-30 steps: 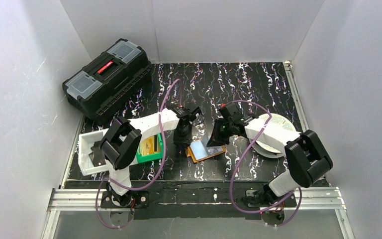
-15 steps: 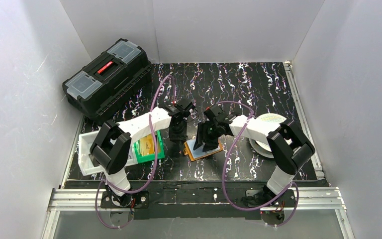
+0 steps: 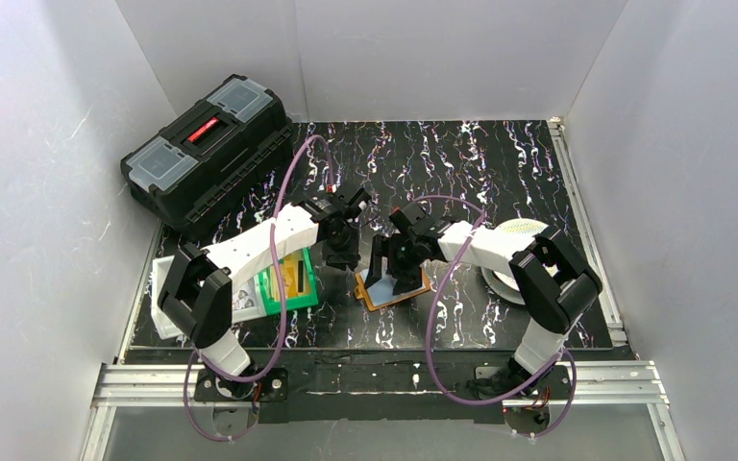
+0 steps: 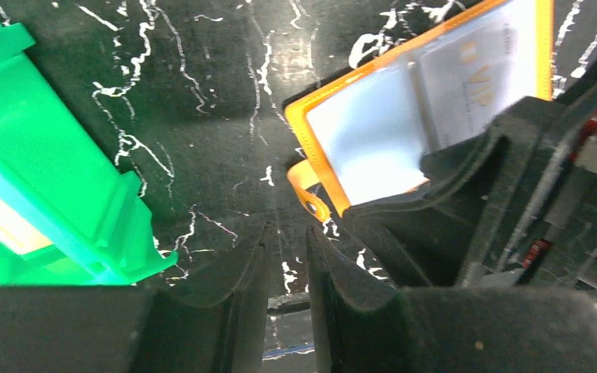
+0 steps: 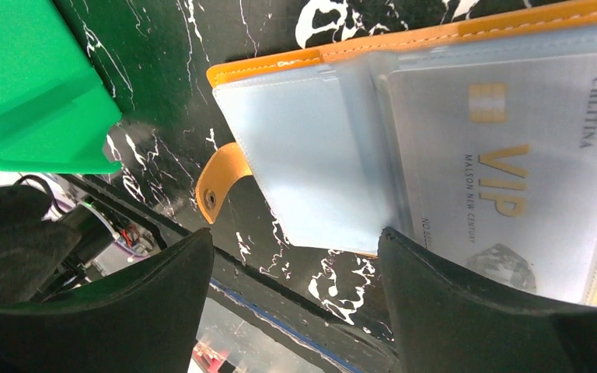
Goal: Take the credit cards out of the card holder
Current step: Remove the credit card from the card holder.
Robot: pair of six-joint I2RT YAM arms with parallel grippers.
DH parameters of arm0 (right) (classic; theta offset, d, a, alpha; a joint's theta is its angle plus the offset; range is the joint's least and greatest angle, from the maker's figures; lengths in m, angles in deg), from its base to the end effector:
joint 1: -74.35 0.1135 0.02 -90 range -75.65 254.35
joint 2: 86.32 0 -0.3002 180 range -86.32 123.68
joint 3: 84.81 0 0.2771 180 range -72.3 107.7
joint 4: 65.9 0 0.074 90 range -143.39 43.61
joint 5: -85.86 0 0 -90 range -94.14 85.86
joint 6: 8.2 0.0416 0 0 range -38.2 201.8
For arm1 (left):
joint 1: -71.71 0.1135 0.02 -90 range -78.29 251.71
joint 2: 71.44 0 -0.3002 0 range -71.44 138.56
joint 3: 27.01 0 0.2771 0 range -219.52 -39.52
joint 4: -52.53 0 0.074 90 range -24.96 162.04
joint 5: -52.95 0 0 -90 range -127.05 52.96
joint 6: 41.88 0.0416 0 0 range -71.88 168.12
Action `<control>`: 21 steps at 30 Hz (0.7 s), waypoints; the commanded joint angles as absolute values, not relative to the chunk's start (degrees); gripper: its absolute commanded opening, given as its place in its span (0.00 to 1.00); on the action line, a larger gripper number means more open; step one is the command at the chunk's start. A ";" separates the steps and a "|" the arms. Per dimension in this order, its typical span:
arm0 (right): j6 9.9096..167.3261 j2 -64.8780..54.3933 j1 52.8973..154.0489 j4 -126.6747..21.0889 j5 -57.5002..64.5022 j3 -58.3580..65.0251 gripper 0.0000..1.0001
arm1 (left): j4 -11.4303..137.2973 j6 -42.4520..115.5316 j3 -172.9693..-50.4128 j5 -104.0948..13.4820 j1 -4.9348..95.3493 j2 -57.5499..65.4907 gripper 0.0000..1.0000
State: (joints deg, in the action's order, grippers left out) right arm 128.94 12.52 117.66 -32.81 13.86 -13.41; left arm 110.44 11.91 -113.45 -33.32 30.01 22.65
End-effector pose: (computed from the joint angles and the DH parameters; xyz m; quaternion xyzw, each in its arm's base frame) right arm 0.2589 0.2617 0.1836 -0.0078 0.9560 0.2849 0.0695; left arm 0.2735 -0.2400 0.2709 0.0399 0.9760 -0.1083 0.1845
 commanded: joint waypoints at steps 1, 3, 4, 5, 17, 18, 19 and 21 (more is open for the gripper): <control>128.79 8.34 117.43 -30.78 9.97 -11.13 0.84 | 110.04 10.88 -115.71 -39.71 30.45 20.06 0.23; 128.81 5.36 116.40 -28.73 7.21 -11.81 0.84 | 108.04 9.68 -115.37 -42.49 30.38 20.40 0.24; 128.82 3.95 115.76 -27.54 5.44 -12.17 0.84 | 106.91 8.87 -115.25 -43.75 30.44 20.52 0.24; 128.76 2.54 114.90 -26.47 4.47 -12.83 0.84 | 105.71 8.12 -115.20 -45.05 30.38 20.84 0.25; 121.61 1.78 107.66 -22.60 1.62 -16.01 0.53 | 91.51 2.09 -114.75 -56.71 30.37 31.15 0.25; 121.39 2.57 107.66 -22.62 1.67 -15.70 0.47 | 90.78 1.97 -114.82 -57.53 30.33 32.17 0.25; 121.19 3.19 107.66 -22.63 1.60 -15.57 0.41 | 89.93 1.81 -114.68 -58.07 30.38 33.01 0.26; 120.90 4.40 107.66 -22.60 1.29 -15.28 0.33 | 88.32 1.44 -114.21 -59.04 30.39 34.41 0.26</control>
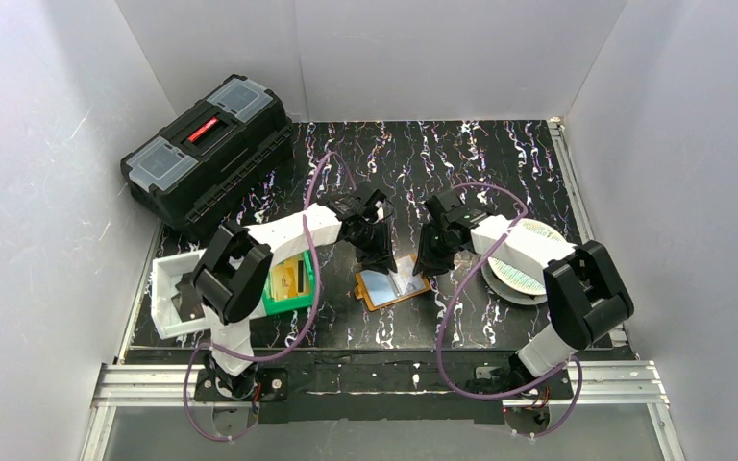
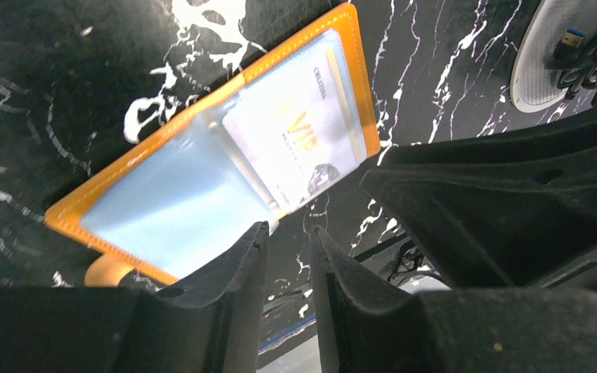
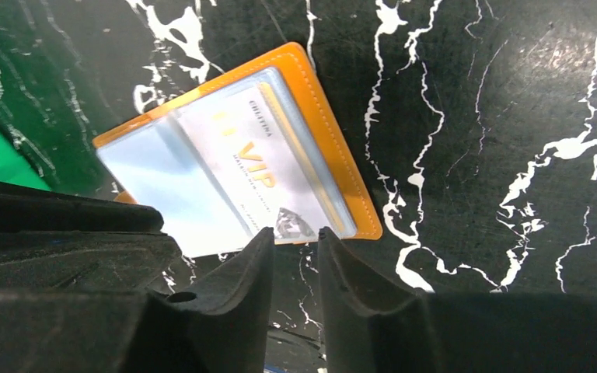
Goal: Take the credit cards out of the card holder
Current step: Remove the credit card from the card holder.
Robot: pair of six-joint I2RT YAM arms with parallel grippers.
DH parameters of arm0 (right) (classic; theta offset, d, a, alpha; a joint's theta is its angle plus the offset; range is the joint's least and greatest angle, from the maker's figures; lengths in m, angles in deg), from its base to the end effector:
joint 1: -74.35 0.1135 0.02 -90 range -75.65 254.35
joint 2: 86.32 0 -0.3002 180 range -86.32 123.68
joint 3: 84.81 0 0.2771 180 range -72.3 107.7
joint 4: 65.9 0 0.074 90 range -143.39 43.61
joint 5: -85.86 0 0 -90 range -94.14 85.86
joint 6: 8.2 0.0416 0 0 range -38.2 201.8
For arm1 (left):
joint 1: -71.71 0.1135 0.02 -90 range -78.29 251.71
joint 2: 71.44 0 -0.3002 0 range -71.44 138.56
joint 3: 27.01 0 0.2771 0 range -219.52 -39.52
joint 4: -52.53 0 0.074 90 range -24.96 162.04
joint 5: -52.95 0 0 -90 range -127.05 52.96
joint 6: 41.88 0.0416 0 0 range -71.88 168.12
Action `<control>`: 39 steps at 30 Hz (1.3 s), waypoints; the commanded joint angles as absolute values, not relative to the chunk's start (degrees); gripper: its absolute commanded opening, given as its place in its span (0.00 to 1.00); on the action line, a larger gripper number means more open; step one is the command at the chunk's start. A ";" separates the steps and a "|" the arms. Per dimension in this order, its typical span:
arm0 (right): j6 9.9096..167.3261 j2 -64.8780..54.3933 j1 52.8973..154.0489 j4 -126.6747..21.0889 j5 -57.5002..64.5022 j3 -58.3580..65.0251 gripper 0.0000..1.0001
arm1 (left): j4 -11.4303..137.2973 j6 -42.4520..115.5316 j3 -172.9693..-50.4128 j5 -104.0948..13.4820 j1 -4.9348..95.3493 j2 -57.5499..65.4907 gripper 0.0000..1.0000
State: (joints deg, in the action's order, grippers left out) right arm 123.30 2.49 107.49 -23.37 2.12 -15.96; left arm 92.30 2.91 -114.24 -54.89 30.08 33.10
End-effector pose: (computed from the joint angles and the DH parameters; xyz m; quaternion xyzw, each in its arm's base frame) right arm 0.2717 0.1828 0.2167 0.0577 0.9682 0.1861 0.1567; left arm 0.3067 -0.2896 0.2263 0.0143 0.9483 -0.3004 0.1011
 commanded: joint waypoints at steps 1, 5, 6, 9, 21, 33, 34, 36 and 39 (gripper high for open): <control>120.81 4.87 107.70 -22.75 1.16 -15.22 0.30 | 87.80 1.36 -113.91 -59.03 30.40 34.99 0.26; 120.55 6.44 107.74 -23.31 1.04 -15.11 0.24 | 84.41 0.67 -111.74 -60.27 30.84 36.62 0.27; 120.46 6.97 107.82 -23.39 1.11 -15.12 0.24 | 83.58 0.52 -111.09 -60.52 30.90 36.86 0.27; 120.45 8.06 108.13 -23.34 0.96 -15.24 0.22 | 82.23 0.62 -109.72 -60.93 31.26 37.36 0.28; 121.83 10.94 111.07 -22.97 1.41 -15.60 0.19 | 76.96 1.44 -105.33 -62.87 31.95 38.88 0.30; 124.03 13.61 112.49 -22.16 4.12 -14.87 0.17 | 73.17 0.11 -102.16 -65.52 33.71 36.98 0.26; 124.06 13.97 112.49 -21.87 4.17 -14.64 0.17 | 73.13 0.25 -101.92 -65.95 33.80 36.33 0.27; 124.19 14.53 112.45 -21.47 4.29 -14.18 0.17 | 72.51 0.39 -101.00 -67.36 34.24 35.10 0.29; 124.30 15.24 112.32 -21.00 4.61 -13.78 0.17 | 71.13 -0.10 -98.75 -68.93 34.98 33.67 0.30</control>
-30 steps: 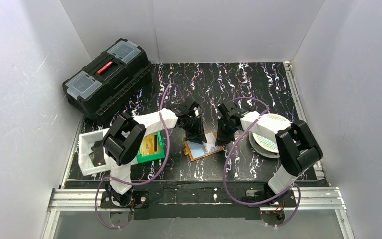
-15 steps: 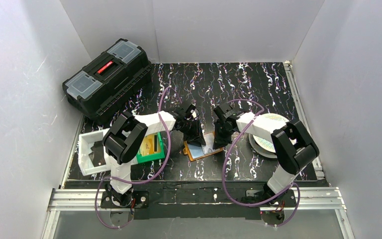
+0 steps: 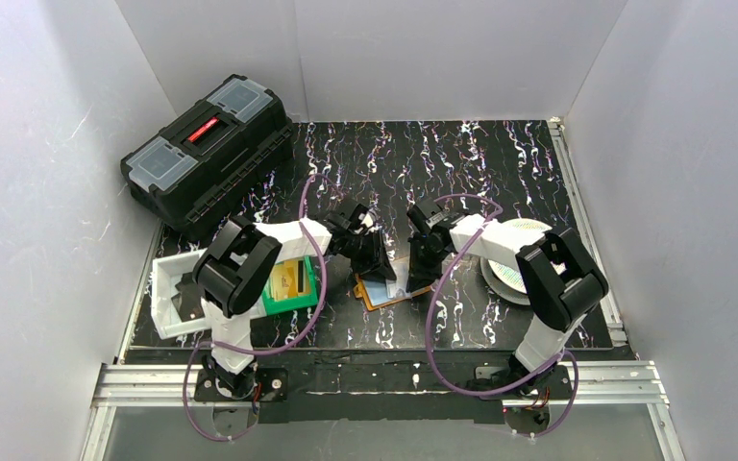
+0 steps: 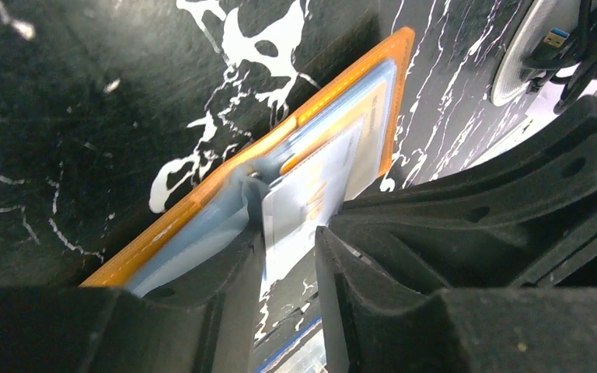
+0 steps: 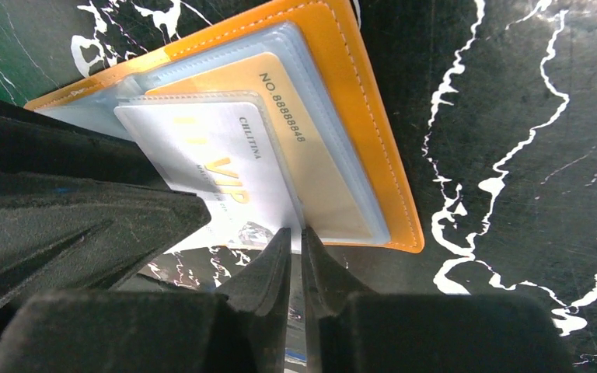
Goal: Take the credit cards out of the card holder
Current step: Remove the credit card from the card holder.
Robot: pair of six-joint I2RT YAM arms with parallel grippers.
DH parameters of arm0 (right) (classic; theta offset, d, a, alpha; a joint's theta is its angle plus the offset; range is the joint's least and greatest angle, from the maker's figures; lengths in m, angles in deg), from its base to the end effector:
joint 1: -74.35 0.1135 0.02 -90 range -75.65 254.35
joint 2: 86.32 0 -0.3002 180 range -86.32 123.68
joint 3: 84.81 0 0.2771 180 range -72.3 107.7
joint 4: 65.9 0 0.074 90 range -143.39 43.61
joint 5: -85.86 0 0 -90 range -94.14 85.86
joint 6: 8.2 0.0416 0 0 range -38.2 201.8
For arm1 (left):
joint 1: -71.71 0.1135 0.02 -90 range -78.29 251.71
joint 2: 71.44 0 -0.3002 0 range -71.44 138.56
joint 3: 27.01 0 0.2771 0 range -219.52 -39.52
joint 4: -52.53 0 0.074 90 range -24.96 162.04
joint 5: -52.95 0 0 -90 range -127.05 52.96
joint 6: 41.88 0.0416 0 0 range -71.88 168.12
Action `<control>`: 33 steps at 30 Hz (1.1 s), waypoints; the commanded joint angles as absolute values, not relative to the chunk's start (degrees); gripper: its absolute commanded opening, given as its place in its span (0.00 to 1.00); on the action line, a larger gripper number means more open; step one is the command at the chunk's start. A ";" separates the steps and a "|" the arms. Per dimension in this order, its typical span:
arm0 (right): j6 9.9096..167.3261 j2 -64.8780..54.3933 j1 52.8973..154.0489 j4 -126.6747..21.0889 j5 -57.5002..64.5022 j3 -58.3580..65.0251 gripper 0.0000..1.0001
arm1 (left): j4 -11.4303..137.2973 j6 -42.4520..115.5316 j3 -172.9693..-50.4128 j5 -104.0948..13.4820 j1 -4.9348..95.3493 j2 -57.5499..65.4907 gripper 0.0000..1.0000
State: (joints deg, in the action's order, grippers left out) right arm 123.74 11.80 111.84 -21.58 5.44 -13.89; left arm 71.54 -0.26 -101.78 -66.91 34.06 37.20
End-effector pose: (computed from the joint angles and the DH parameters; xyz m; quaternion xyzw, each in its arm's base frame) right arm 0.2698 0.2157 0.1749 0.0248 0.9834 0.1656 0.0704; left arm 0.3139 -0.2683 0.1557 -0.0040 0.9196 -0.3884 0.0583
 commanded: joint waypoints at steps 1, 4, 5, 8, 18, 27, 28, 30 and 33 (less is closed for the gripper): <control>124.27 15.42 112.32 -20.95 4.71 -13.67 0.16 | 70.66 -0.25 -97.88 -69.14 35.22 33.09 0.30; 124.39 15.92 112.10 -20.70 4.97 -13.58 0.16 | 68.47 -1.01 -95.17 -69.98 35.77 31.46 0.30; 124.36 15.89 112.06 -20.75 5.04 -13.59 0.16 | 67.54 -1.35 -94.21 -70.27 35.99 30.98 0.30; 124.49 16.09 111.87 -21.01 5.38 -13.74 0.16 | 65.42 -2.19 -92.41 -71.35 36.30 30.35 0.28; 124.49 16.51 111.61 -21.09 5.99 -13.74 0.16 | 53.88 -5.62 -89.19 -75.45 36.37 34.41 0.19; 124.53 16.92 111.30 -20.92 6.12 -13.70 0.15 | 53.56 -6.28 -88.14 -76.42 36.50 33.56 0.07; 124.54 17.00 111.20 -20.95 6.18 -13.76 0.15 | 53.91 -6.16 -88.06 -76.31 36.65 33.32 0.06; 124.68 17.19 111.05 -20.81 6.23 -13.84 0.15 | 54.37 -5.97 -87.73 -76.40 37.21 32.56 0.05; 124.71 17.60 110.76 -20.86 6.43 -13.92 0.15 | 56.01 -4.83 -87.60 -76.66 38.34 31.94 0.04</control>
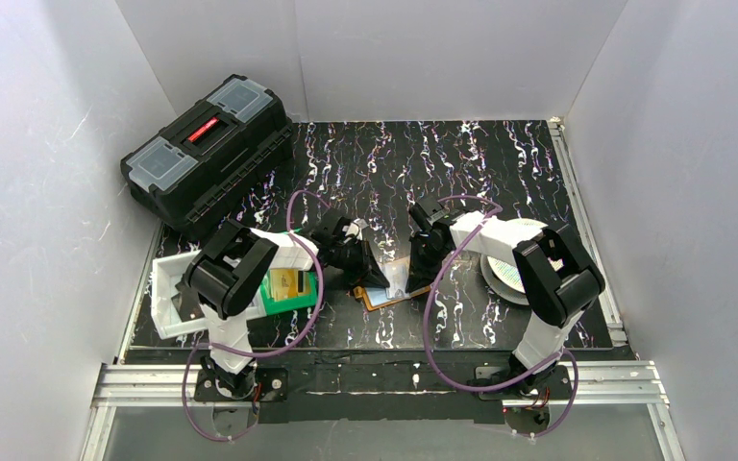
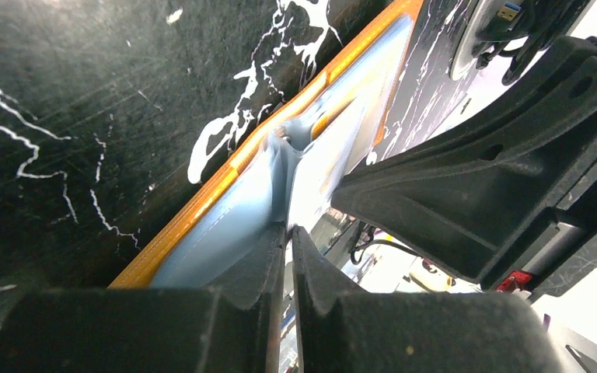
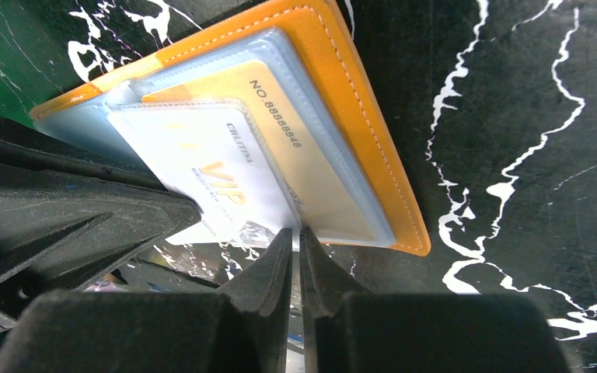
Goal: Take the credit cards out of the card holder
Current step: Remove the credit card from the card holder.
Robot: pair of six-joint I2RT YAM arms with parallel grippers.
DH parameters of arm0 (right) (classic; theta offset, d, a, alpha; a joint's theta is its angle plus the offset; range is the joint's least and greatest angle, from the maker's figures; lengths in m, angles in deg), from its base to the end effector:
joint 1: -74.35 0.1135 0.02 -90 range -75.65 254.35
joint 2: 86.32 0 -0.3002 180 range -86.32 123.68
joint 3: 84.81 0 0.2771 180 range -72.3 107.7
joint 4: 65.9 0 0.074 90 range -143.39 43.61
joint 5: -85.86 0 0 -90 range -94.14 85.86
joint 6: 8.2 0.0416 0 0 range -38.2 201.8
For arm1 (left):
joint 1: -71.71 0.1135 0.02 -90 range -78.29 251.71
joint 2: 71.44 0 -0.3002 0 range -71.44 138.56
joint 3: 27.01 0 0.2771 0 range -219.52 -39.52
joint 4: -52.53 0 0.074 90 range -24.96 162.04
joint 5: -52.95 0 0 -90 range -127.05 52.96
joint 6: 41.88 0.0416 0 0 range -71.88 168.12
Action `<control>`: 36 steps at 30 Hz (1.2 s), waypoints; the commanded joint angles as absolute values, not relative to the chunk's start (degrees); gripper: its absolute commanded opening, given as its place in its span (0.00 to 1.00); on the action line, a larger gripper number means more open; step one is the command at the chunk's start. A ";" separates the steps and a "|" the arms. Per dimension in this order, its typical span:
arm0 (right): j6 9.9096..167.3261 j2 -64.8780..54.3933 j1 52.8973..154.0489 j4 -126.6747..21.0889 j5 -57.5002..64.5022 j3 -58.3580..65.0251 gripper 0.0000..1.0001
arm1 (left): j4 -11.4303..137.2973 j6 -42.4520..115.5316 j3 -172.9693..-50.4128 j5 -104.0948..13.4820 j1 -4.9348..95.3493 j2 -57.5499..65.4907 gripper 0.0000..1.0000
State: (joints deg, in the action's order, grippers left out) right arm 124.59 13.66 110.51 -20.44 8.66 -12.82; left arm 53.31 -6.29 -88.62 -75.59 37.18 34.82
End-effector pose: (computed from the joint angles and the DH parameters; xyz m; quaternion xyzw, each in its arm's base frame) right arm 0.2766 0.2136 0.1693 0.0409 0.9827 0.1761 0.0403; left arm 0.2950 -0.2345 0.1311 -0.0275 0.8820 -0.4687 0.0415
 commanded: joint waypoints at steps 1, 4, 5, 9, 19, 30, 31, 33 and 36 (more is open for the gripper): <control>124.80 17.73 110.67 -20.81 6.53 -13.94 0.14 | 57.01 -4.30 -87.60 -76.61 38.74 31.74 0.04; 124.91 17.87 110.41 -20.94 6.65 -14.00 0.14 | 59.80 -2.41 -88.15 -76.55 39.74 31.23 0.04; 124.89 17.98 110.34 -20.95 6.84 -13.99 0.14 | 60.68 -1.79 -88.31 -76.37 39.94 31.00 0.04; 124.84 18.56 110.12 -21.15 7.34 -14.03 0.13 | 62.67 -0.07 -89.03 -76.07 40.20 30.70 0.05; 124.51 19.45 109.94 -21.18 8.00 -13.60 0.12 | 56.86 -2.59 -87.67 -79.34 40.26 32.65 0.14; 124.24 20.29 109.94 -20.69 8.51 -12.89 0.11 | 63.10 2.32 -88.92 -74.23 38.87 35.90 0.15; 124.13 20.35 109.94 -20.69 8.56 -12.86 0.11 | 62.29 2.06 -88.92 -74.57 38.71 36.03 0.15; 124.15 20.38 109.94 -20.68 8.53 -12.79 0.11 | 60.76 1.00 -88.79 -75.27 38.53 36.21 0.15; 124.17 20.45 109.94 -20.59 8.44 -12.71 0.11 | 57.20 -1.28 -87.94 -76.86 38.48 36.56 0.10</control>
